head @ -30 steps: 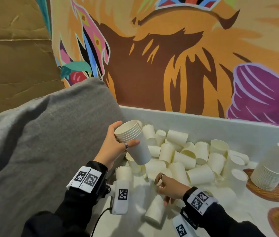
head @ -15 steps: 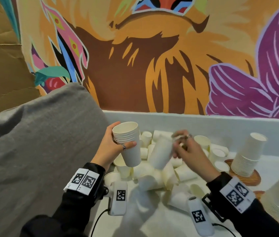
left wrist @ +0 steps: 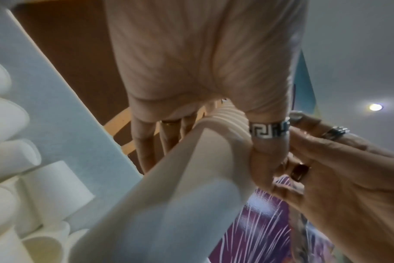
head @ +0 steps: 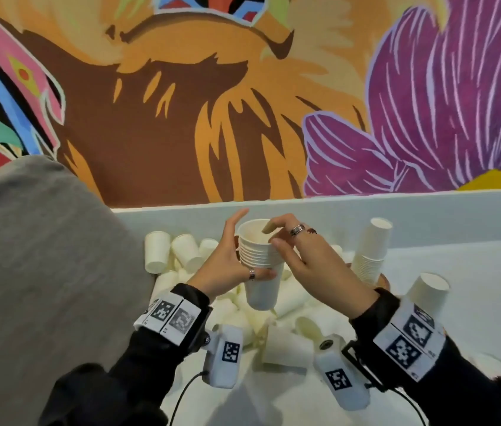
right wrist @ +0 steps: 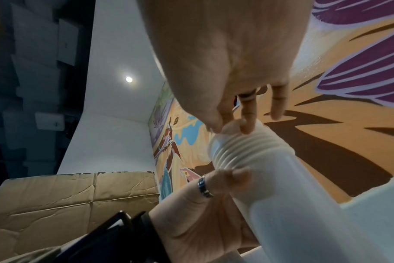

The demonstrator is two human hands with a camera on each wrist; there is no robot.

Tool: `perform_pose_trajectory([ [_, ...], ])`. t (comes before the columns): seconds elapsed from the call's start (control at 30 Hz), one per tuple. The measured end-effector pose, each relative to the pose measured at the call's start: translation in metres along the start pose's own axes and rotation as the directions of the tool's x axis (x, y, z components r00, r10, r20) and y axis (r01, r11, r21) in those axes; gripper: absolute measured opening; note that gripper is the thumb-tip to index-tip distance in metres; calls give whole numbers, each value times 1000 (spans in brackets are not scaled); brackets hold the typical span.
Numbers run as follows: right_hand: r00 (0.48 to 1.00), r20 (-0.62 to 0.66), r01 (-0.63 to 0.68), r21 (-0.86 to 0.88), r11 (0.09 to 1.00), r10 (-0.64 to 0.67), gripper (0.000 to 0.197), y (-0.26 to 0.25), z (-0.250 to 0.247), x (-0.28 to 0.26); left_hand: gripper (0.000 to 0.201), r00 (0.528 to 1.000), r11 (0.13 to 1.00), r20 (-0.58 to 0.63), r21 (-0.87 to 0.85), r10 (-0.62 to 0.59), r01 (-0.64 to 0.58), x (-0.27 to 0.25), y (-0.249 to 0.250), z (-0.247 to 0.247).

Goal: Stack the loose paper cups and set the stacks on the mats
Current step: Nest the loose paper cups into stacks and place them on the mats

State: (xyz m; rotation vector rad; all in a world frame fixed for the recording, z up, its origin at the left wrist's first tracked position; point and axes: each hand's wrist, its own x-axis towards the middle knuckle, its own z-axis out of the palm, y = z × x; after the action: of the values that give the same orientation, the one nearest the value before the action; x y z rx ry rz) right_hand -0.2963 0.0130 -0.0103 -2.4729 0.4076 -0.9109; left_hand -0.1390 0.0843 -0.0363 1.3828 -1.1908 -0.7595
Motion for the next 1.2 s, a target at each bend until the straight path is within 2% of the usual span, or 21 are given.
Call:
perform_pose_trajectory([
  [0.13, 998, -32, -56, 48, 997, 57, 20, 6, -24, -4, 97, 998, 998, 12, 11, 60, -61, 10, 13, 16],
  [0.27, 981, -69, -170, 127, 977, 180, 33, 17, -55, -4, 80, 996, 997, -42, -1, 78, -78, 23, 26, 36],
  [0.33, 964, 6, -264, 158, 951, 267, 44, 23, -72, -7, 75, 993, 996, -97, -48, 66, -71, 30, 32, 48],
  [0.4, 932, 137, -353, 135, 926, 335, 57, 32, -90, -14, 71, 988, 992, -149, -113, 46, -63, 38, 39, 65],
  [0.5, 870, 319, -438, 149, 887, 376, 76, 51, -116, -29, 59, 981, 977, -194, -207, 6, -47, 52, 51, 97],
  [0.6, 845, 361, -463, 124, 878, 395, 88, 74, -143, -46, 47, 985, 956, -167, -293, -30, -20, 66, 57, 137],
  [0.7, 846, 309, -484, 100, 870, 435, 85, 100, -168, -63, 55, 988, 936, -139, -352, -66, 13, 82, 55, 177],
  [0.8, 864, 220, -481, 103, 870, 452, 73, 128, -192, -79, 49, 984, 923, -136, -380, -118, 58, 96, 50, 214],
  [0.9, 897, 29, -440, 142, 887, 441, 54, 152, -212, -90, 41, 977, 922, -113, -367, -178, 125, 104, 41, 244],
  [1.0, 903, -153, -375, 171, 911, 401, 37, 172, -223, -96, 36, 964, 906, -81, -367, -255, 209, 107, 30, 276],
  [1.1, 894, -260, -338, 139, 931, 364, 39, 186, -228, -97, 34, 953, 889, -4, -360, -304, 282, 106, 20, 302],
  [1.2, 892, -287, -349, 56, 936, 350, 45, 193, -230, -97, 39, 923, 885, 94, -262, -374, 385, 106, 11, 319],
])
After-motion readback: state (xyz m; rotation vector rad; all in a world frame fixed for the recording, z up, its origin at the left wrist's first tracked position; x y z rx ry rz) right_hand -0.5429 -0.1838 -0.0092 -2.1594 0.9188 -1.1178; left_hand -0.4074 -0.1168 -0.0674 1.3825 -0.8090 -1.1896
